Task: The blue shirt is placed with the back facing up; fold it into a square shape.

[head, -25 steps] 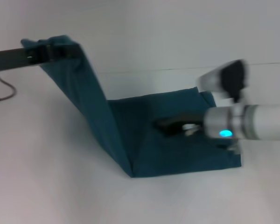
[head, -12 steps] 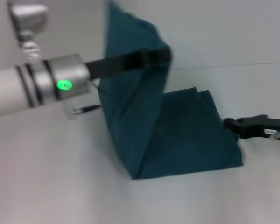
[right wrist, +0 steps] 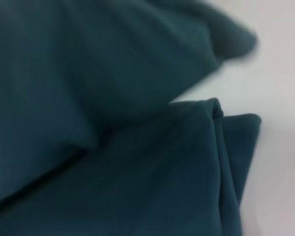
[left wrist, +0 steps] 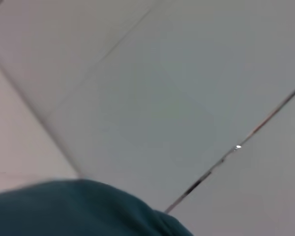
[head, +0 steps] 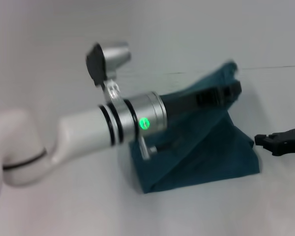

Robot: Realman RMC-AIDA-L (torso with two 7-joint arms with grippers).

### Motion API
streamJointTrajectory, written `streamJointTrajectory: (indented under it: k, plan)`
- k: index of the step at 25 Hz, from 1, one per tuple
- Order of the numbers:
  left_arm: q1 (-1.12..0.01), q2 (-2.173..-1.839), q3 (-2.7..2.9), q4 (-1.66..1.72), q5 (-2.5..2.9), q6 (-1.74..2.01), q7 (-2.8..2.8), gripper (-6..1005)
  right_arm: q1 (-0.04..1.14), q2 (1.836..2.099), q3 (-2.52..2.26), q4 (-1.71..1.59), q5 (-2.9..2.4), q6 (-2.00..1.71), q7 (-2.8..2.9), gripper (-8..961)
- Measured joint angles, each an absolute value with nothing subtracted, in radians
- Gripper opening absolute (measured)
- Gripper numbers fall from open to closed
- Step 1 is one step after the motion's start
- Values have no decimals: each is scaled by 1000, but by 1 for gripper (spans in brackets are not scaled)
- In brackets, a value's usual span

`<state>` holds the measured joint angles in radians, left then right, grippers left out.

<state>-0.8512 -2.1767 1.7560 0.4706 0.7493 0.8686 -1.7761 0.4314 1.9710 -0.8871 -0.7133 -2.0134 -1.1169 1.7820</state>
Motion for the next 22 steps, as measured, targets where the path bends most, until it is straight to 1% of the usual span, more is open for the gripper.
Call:
streamJointTrajectory:
  k: [3,7,9,12,15,20,22]
  plan:
    - [-817,-2177,1998,488,475,742,-1708,113,454,1979,-882,-714,-2066,-1110,1782,83]
    - [-798,-2177,2154,512,327,649,-1691,119,478,1992,-881,-714,-2105,-1108,1782,87]
    - [-795,-2177,2183,519,310,642,-1691,121,485,1995,-881,-713,-2113,-1109,1783,88]
    - [-795,-2177,2192,525,304,651,-1695,126,485,1990,-876,-713,-2115,-1113,1800,91]
    - [-797,-2177,2189,525,303,691,-1694,130,476,1976,-836,-713,-2115,-1111,1819,94]
    - [-797,-2177,2148,518,316,818,-1659,316,453,1951,-731,-714,-2115,-1114,1827,99]
    - [-789,-2177,2120,515,336,851,-1636,473,444,1939,-697,-719,-2115,-1127,1844,101]
